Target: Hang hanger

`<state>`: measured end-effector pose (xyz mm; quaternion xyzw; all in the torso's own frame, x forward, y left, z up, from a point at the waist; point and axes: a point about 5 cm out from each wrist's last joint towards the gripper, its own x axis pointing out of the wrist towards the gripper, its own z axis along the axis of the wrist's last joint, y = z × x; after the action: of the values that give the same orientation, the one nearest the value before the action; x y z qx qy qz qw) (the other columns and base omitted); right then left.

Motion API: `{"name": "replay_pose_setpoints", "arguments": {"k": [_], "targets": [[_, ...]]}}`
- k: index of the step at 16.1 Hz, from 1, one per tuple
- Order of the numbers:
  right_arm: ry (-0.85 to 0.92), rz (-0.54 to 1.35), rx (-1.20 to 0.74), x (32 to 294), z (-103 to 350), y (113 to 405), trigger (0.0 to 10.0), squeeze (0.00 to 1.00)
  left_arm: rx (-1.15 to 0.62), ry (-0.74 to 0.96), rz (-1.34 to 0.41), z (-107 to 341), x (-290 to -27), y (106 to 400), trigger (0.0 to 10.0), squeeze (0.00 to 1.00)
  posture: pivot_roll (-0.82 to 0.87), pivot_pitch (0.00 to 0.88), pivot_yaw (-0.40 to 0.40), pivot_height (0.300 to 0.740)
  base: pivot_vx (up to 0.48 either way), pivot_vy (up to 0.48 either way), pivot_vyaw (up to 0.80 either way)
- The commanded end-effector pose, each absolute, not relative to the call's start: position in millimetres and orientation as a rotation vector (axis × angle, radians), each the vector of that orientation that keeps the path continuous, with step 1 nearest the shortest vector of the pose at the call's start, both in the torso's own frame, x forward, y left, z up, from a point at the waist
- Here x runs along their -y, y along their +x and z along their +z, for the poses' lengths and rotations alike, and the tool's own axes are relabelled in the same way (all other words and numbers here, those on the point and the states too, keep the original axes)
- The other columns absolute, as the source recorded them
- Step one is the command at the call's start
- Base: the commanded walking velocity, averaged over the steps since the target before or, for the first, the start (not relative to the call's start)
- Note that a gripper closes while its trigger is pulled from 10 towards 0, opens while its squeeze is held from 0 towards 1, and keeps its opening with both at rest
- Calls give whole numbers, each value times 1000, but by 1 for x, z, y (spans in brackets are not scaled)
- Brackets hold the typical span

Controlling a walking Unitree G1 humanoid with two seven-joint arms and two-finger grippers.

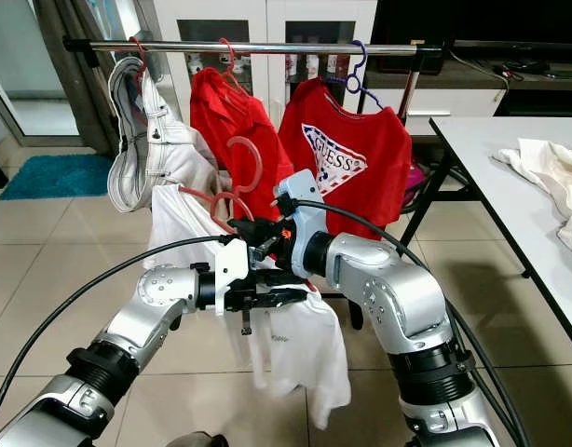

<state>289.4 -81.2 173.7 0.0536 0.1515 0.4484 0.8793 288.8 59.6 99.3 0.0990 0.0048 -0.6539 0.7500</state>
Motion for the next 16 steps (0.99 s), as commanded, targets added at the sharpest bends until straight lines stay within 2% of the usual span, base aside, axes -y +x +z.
{"name": "replay_pose_setpoints", "arguments": {"k": [1, 6, 10, 16], "targets": [[101, 950, -270, 79, 185, 291, 10000, 0, 6, 223, -1438, 103, -59, 290, 0, 0, -121, 0, 74, 740, 0, 0, 0], [99, 946, -271, 81, 185, 292, 10000, 0, 12, 198, -1447, 102, -58, 289, 0, 0, -120, 0, 73, 740, 0, 0, 0], [53, 922, -297, 83, 176, 292, 10000, 0, 109, 102, -1408, 119, -57, 290, 0, 0, -124, 0, 72, 740, 0, 0, 0], [9, 898, -334, 89, 164, 291, 10000, 0, 157, 106, -1310, 129, -75, 291, 0, 0, -123, 0, 68, 740, 0, 0, 0]]}}
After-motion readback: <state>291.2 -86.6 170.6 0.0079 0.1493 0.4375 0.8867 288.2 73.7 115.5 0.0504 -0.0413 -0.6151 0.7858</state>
